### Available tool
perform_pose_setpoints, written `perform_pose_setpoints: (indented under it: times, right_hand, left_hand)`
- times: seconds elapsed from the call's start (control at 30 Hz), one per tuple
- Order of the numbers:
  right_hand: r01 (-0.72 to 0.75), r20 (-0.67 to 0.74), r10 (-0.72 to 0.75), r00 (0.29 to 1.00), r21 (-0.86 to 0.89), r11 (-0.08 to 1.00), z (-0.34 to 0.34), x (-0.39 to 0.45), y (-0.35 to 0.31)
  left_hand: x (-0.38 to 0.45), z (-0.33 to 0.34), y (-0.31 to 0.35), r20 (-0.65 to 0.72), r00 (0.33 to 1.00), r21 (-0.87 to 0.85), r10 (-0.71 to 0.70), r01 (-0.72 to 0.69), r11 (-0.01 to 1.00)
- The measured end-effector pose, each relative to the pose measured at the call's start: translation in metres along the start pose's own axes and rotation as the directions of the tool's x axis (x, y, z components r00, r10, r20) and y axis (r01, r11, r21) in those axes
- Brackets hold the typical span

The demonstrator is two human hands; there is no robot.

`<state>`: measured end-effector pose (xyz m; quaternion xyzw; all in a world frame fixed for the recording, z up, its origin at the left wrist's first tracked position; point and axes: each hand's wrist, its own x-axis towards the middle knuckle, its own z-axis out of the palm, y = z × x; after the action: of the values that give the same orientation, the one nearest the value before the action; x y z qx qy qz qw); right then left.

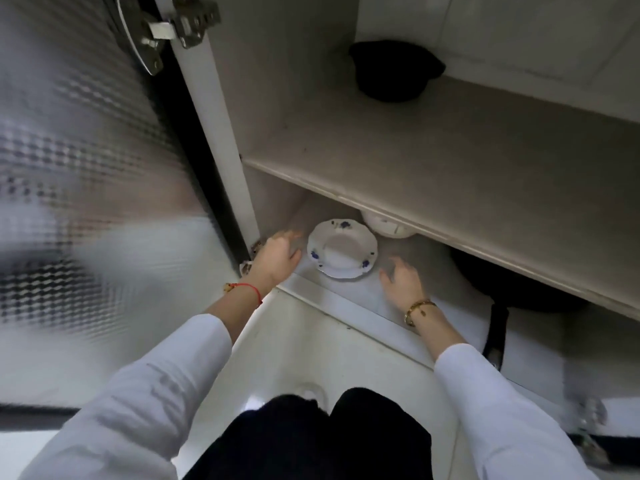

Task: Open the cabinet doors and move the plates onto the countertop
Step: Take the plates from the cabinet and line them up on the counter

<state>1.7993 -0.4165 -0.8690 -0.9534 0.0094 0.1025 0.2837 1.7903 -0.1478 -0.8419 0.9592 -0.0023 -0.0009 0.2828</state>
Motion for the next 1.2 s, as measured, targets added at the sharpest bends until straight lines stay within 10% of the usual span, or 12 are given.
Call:
perform_pose_setpoints:
  times: [1.2]
  right_hand:
    - [-0.075, 0.004, 0.076, 0.997, 0.212, 0.974, 0.1, 0.11, 0.044]
  left_hand:
    - [0.097, 0.139, -0.064, 0.186, 0.944, -0.293, -0.271, 0.317, 0.902]
